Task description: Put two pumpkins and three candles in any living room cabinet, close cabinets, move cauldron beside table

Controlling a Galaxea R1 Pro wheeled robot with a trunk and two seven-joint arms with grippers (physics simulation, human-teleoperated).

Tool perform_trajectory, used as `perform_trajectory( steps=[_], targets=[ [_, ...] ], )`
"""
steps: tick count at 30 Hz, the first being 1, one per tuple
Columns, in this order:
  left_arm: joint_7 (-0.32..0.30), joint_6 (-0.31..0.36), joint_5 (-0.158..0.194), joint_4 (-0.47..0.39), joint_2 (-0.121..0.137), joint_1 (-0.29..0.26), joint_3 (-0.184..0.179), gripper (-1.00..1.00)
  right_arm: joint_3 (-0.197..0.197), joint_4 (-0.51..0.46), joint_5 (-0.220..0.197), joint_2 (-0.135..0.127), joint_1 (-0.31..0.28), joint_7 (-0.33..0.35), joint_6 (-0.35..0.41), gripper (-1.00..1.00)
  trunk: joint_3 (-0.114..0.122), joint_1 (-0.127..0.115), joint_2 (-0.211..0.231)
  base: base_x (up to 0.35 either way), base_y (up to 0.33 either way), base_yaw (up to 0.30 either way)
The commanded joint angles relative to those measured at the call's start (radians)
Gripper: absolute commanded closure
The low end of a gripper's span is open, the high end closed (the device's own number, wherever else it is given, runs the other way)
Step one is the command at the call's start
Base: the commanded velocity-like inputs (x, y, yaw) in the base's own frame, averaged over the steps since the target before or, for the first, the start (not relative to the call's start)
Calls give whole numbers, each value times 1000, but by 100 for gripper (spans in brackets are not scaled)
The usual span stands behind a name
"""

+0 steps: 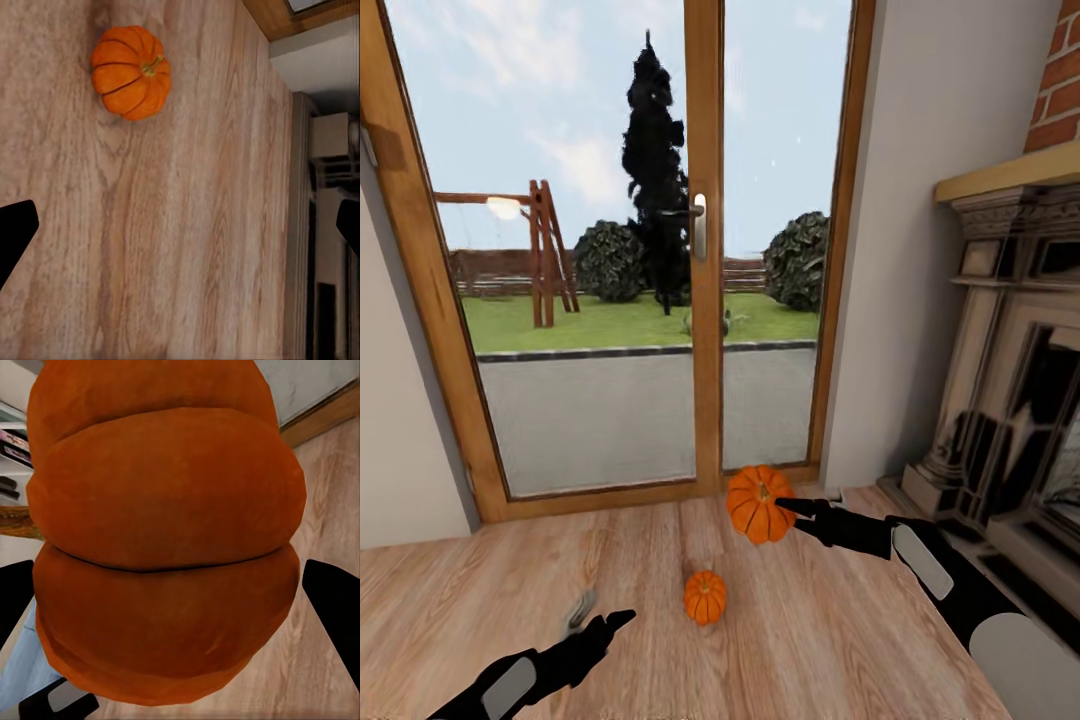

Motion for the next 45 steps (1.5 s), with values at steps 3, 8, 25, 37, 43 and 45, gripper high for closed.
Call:
perform_trajectory(
  steps=[3, 8, 25, 37, 43, 45],
  targets=[
    [-26, 5, 4, 4, 1, -1, -5, -100, 3, 0, -9, -1, -1, -1, 6, 100, -13, 1, -1, 0, 0, 0],
    [-32, 5, 3, 5, 1, -1, -6, -100, 3, 1, -9, -1, -1, -1, 5, 100, -32, 3, -3, 0, 0, 0],
    [-33, 4, 3, 5, 1, 0, -6, -100, 3, 3, -10, 1, -1, -1, 3, 100, -98, 11, -7, 0, 0, 0],
    [-79, 4, 2, 5, 1, 1, -7, -100, 4, 5, -9, 5, -1, -2, 1, 100, -144, 16, -9, 0, 0, 0],
    [-114, 5, 3, 7, 3, 1, -9, -100, 4, 5, -9, 5, -1, -2, 1, 100, -167, 19, -11, 0, 0, 0],
    [-143, 6, 4, 8, 7, 0, -10, -100, 4, 5, -9, 5, -1, -2, 1, 100, -175, 20, -11, 0, 0, 0]
  ],
)
